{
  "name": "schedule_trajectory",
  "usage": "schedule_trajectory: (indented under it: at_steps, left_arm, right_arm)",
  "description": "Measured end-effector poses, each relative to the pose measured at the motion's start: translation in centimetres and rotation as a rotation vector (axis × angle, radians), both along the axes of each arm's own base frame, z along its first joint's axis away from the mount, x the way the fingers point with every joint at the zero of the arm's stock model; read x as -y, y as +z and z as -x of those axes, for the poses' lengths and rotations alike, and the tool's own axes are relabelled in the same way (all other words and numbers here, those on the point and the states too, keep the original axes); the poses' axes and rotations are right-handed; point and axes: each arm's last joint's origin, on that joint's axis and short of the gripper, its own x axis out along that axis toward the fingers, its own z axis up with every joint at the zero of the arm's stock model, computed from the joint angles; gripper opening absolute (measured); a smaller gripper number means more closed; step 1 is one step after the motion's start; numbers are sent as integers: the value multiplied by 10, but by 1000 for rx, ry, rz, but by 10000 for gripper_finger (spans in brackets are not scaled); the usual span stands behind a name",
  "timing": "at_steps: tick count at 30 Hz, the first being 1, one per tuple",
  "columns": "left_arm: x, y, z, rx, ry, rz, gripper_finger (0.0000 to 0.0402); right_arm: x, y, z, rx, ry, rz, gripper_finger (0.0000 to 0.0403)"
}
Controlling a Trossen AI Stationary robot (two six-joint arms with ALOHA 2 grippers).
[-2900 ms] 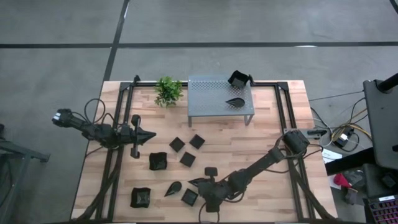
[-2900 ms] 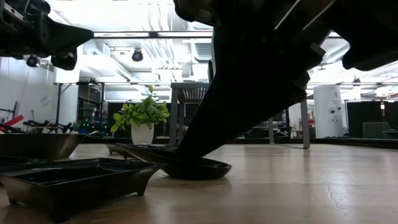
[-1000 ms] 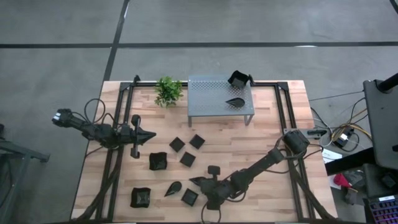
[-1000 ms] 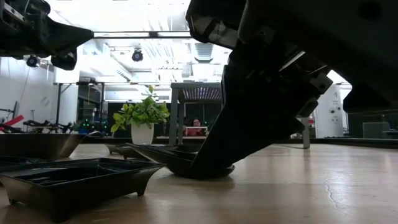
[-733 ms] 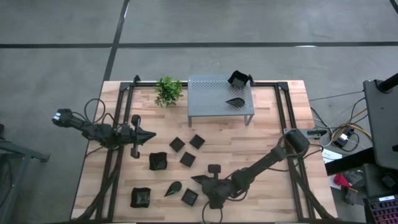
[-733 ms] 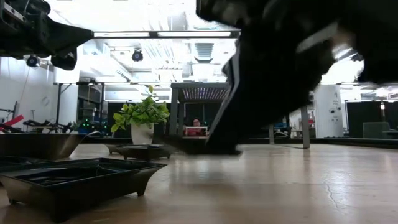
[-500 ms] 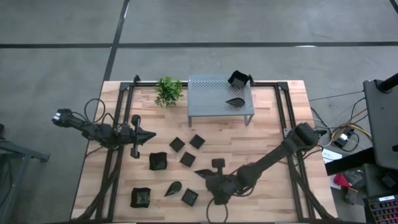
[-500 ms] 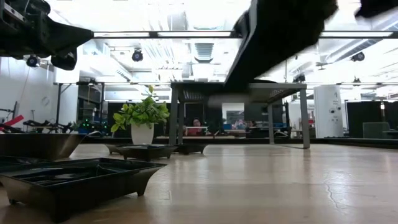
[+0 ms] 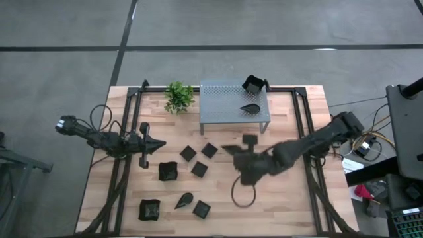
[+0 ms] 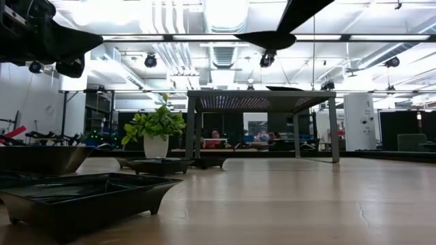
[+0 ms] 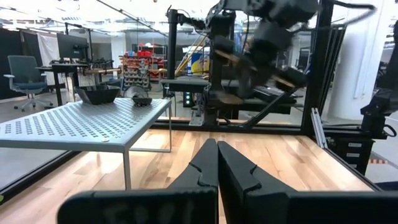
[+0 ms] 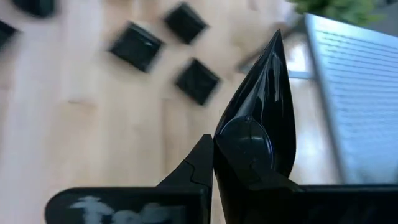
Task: Pick & Place Mini shaped plates
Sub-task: Stack the drop shaped plate on top of the other drop shaped plate on the shelf
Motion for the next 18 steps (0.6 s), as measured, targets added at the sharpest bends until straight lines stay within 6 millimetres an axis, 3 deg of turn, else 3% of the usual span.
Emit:
schedule_trajectory:
  at_steps: [7,18]
  left_arm:
    - [0,0,0,-2,0,0,0]
    - [0,0,0,-3,0,-1,0]
  right_arm:
    - [51,24,16,-78,-14,100,8]
    - [120,22,27,-289,-104,170,8]
